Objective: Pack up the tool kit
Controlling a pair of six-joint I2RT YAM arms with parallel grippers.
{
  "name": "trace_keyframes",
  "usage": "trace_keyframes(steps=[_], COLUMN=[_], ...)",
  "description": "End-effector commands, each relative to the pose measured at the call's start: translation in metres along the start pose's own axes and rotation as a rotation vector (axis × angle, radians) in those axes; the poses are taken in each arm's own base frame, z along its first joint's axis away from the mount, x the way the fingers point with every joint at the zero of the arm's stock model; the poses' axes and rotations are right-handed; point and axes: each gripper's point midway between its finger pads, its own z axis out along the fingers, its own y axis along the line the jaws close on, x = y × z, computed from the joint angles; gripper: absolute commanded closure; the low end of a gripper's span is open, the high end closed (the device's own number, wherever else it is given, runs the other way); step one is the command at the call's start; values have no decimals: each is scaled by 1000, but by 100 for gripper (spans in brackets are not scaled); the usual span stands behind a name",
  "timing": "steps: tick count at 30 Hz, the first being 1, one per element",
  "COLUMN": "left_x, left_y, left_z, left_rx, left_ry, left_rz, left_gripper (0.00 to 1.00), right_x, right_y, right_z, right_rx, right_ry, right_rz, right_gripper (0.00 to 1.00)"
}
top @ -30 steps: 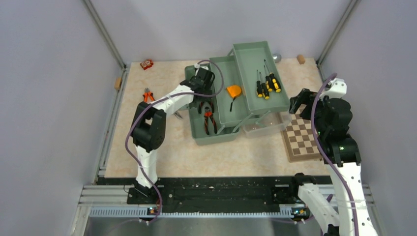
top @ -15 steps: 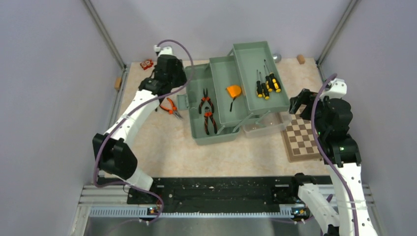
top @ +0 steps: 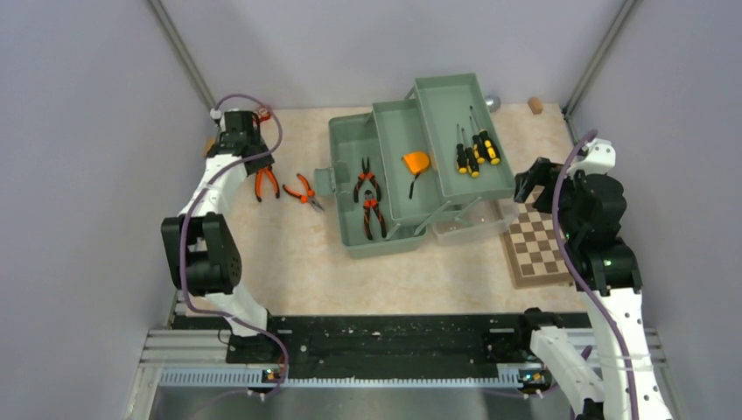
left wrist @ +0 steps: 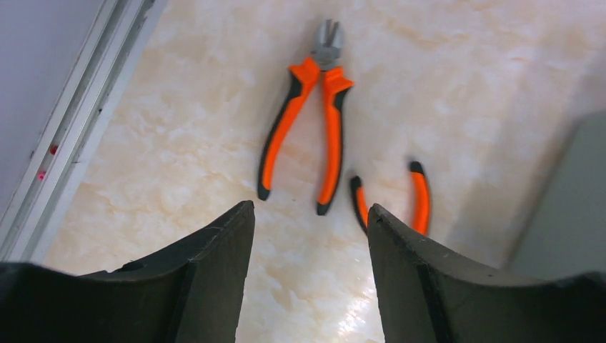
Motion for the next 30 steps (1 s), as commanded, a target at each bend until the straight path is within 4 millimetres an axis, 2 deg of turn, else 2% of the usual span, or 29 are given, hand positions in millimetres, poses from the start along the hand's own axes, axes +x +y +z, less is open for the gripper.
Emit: trace_keyframes(steps=[1, 8, 15, 19, 22, 25, 30], left_x=[14, 37, 57, 66, 71, 75, 63], left_y=[21, 38, 43, 51, 52, 54, 60], left_z=[34, 77, 107, 122, 126, 127, 115], left_rx=[-18, -36, -32, -45, -42, -49, -67], left_ry=[79, 183, 297, 336, 373, 393, 360], left_rz=[-46, -69, -100, -128, -148, -153, -135], left_gripper=[36, 38, 39, 44, 51, 64, 96], right_x=[-24, -24, -25, -26, -27, -27, -27], right_y=[7, 4, 2, 2, 2, 2, 3], right_z=[-5, -1, 0, 0, 1, 2, 4], right_rx=[-23, -7, 4, 8, 11, 11, 9], right_ry=[-63, -57, -56, -58, -60, -57, -53], right_rz=[-19, -32, -32, -31, -26, -23, -19], right_gripper=[15, 15, 15, 15, 15, 15, 15])
